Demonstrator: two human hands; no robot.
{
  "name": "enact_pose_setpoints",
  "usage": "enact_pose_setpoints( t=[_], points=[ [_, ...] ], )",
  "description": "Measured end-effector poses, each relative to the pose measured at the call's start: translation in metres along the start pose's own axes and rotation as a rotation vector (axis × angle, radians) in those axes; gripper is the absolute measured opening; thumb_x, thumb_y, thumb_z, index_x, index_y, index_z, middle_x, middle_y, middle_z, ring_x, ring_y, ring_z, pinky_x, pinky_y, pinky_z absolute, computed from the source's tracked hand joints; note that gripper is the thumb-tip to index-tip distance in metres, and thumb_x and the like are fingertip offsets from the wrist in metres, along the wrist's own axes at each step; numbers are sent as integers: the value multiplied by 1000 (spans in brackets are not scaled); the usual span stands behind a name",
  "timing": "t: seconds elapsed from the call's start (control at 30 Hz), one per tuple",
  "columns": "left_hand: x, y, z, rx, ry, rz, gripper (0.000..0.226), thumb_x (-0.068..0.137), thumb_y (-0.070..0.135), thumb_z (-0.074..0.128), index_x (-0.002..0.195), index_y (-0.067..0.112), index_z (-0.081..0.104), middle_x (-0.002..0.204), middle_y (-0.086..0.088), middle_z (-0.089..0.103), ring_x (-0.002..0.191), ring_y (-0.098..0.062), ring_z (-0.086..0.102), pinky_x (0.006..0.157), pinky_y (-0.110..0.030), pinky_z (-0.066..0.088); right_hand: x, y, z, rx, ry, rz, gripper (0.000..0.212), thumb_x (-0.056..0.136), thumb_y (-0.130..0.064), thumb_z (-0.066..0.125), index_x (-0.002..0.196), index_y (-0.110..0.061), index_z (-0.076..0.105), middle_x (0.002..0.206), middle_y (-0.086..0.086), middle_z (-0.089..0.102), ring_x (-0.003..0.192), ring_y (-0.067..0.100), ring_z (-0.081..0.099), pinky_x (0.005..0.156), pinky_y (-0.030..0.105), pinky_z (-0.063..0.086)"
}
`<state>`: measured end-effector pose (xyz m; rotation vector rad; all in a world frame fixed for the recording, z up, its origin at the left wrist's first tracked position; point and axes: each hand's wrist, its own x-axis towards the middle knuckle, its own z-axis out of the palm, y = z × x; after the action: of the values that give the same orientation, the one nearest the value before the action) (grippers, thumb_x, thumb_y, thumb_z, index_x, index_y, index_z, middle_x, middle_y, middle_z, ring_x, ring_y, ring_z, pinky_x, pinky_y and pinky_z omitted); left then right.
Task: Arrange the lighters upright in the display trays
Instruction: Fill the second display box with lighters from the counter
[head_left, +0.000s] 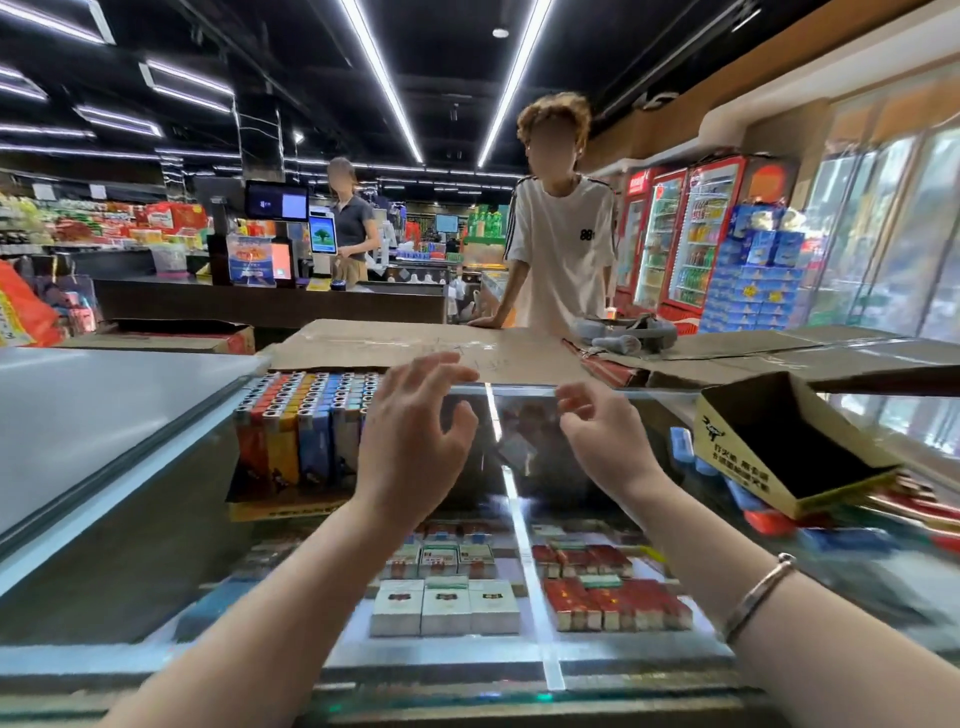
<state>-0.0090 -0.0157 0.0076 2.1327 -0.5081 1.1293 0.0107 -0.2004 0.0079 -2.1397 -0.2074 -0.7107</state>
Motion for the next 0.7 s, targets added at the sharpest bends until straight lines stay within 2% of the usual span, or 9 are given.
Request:
enact_pose_setpoints(
  t=[0.1,0.2,0.23,0.3,0.4,0.5,0.57,0.63,0.7],
  points=[
    [-5,26,25,-57,-165,58,27,83,14,62,108,21,61,124,2,56,115,-14,49,94,-27,37,0,28,-40,-147,171,53,19,88,-2,52,103,-9,63,92,3,60,76,7,53,58,9,39],
    [-5,55,55,-170,-313,48,30,84,19,60,113,24,59,126,6,53,115,-13,46,95,-26,39,0,57,-81,-230,313,135,17,88,-4,51,99,-7,64,97,13,62,91,28,57,76,39,52],
    [-6,65,66,-206,-369,28,32,85,22,59,116,26,57,127,8,51,116,-12,44,94,-25,37,-1,66,-95,-245,355,162,17,87,-4,51,98,-6,64,100,16,61,96,31,56,80,42,51],
    [-7,85,87,-274,-489,-24,36,86,25,58,122,28,53,132,9,47,119,-10,42,90,-21,33,-2,82,-122,-342,432,218,21,85,-5,52,103,-8,63,110,16,57,106,31,50,86,36,43],
    [-9,112,118,-361,-672,-97,47,87,26,57,133,27,43,139,5,42,119,-10,44,88,-21,37,-3,105,-158,-437,447,340,35,81,-4,53,115,-6,59,124,19,51,116,35,43,96,38,37],
    [-10,135,143,-410,-821,-186,59,87,26,56,140,26,31,140,-4,43,111,-20,54,90,-29,46,-4,123,-178,-380,369,481,48,82,-6,50,130,-10,45,133,17,45,122,36,40,101,44,38],
    [-11,145,157,-430,-875,-238,66,87,27,56,144,26,22,140,-7,43,108,-23,57,88,-32,48,-5,133,-184,-352,288,554,55,84,-9,50,138,-13,35,135,17,44,119,36,44,94,41,42],
    [-12,152,168,-468,-907,-275,73,87,27,57,147,26,14,143,-8,42,108,-20,55,94,-33,47,-7,139,-186,-294,241,589,57,87,-10,50,141,-15,31,133,17,47,103,31,50,73,29,42],
    [-14,155,176,-504,-915,-275,76,88,24,57,147,26,10,143,-8,42,86,-7,53,79,-14,50,-7,143,-188,-234,235,598,55,88,-10,49,140,-16,31,126,16,49,82,20,48,55,23,32]
  ],
)
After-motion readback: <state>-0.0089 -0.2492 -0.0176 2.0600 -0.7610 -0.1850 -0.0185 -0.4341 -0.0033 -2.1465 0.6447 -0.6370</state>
